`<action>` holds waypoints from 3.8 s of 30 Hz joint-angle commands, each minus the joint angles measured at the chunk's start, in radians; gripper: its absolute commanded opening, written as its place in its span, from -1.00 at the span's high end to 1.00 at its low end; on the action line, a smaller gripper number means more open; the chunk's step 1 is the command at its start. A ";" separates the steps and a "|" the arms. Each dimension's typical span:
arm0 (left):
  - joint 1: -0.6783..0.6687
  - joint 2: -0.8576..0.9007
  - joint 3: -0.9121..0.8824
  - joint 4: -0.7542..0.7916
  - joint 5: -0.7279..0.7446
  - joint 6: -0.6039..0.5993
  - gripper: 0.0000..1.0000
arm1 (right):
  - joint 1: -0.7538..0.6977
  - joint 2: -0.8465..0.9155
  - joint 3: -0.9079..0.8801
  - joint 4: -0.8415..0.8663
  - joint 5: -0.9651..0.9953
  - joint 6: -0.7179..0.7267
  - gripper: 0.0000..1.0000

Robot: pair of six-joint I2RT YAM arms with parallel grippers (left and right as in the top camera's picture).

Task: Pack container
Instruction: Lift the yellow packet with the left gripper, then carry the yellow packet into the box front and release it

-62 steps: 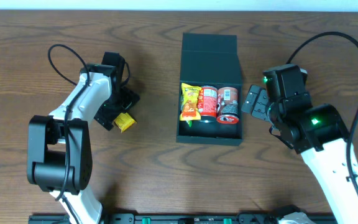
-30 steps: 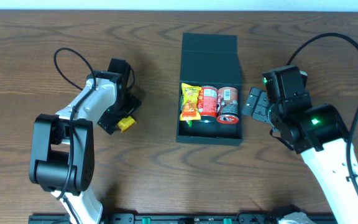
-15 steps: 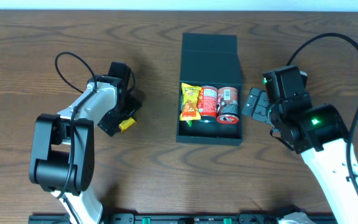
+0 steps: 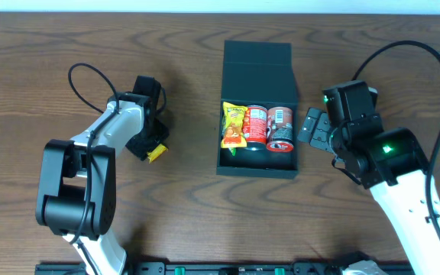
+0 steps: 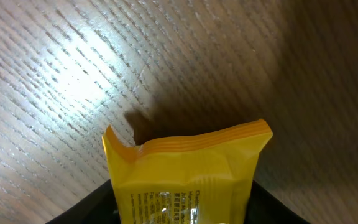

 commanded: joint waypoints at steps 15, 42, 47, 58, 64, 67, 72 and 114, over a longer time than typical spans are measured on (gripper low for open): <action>0.000 0.014 -0.006 -0.011 -0.002 0.140 0.05 | -0.008 0.001 0.003 0.003 0.030 0.010 -0.99; 0.000 -0.025 0.061 -0.060 0.051 0.620 0.07 | -0.008 0.001 0.003 0.014 0.052 0.010 -0.98; -0.003 -0.091 0.070 -0.077 0.051 0.625 0.05 | -0.008 0.001 0.003 0.014 0.052 0.010 -0.98; -0.116 -0.264 0.089 -0.102 0.050 0.653 0.08 | -0.008 0.001 0.003 0.016 0.052 0.010 -0.98; -0.214 -0.287 0.138 -0.102 0.049 0.653 0.07 | -0.008 0.001 0.003 0.015 0.056 0.010 -0.98; -0.252 -0.287 0.155 -0.101 0.045 0.653 0.08 | -0.008 0.001 0.003 0.014 0.063 0.010 -0.98; -0.315 -0.287 0.171 -0.095 0.046 0.576 0.06 | -0.008 0.001 0.003 0.015 0.064 0.010 -0.98; -0.483 -0.293 0.232 -0.010 -0.082 -0.057 -0.14 | -0.008 0.060 -0.016 0.005 -0.042 -0.087 -0.98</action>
